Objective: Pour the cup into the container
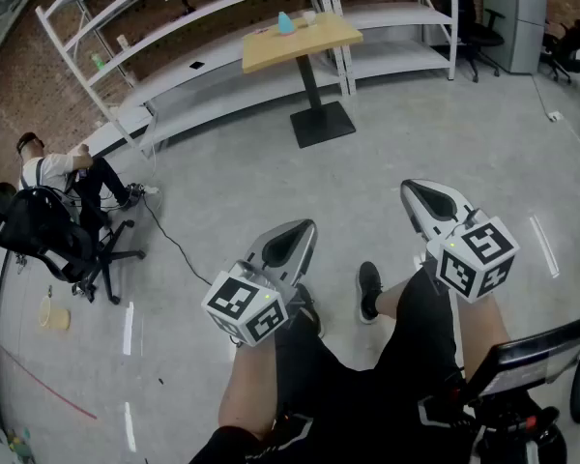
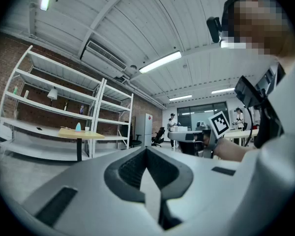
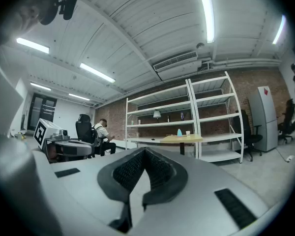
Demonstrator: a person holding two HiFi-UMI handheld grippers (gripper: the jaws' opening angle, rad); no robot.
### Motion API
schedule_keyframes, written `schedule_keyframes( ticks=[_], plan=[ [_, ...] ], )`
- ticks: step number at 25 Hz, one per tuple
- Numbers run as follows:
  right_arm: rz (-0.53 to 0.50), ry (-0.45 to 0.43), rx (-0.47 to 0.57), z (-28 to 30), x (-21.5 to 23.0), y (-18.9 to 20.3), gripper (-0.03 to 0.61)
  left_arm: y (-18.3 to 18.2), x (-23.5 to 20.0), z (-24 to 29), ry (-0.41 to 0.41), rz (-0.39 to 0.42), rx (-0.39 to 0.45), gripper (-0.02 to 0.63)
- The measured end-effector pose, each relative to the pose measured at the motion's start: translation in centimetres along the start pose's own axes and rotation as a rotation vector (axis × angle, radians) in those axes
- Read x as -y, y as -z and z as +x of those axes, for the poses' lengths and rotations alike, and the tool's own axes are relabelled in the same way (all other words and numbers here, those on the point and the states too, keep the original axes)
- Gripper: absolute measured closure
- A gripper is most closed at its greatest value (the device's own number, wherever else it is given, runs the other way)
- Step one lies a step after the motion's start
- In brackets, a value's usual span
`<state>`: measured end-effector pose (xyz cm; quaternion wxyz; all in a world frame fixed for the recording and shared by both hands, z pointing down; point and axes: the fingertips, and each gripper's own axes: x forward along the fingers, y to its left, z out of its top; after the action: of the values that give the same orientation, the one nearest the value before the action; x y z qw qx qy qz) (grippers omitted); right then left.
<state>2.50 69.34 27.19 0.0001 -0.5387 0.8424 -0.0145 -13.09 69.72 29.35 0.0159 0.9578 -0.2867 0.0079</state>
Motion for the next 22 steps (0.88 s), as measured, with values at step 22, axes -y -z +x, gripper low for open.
schedule_keyframes(
  ticks=[22],
  plan=[
    [0.006,0.002,-0.022,1.6,1.5,1.6,0.578,2.4,-1.0,2.1,0.009,-0.016,-0.022,0.614]
  ],
)
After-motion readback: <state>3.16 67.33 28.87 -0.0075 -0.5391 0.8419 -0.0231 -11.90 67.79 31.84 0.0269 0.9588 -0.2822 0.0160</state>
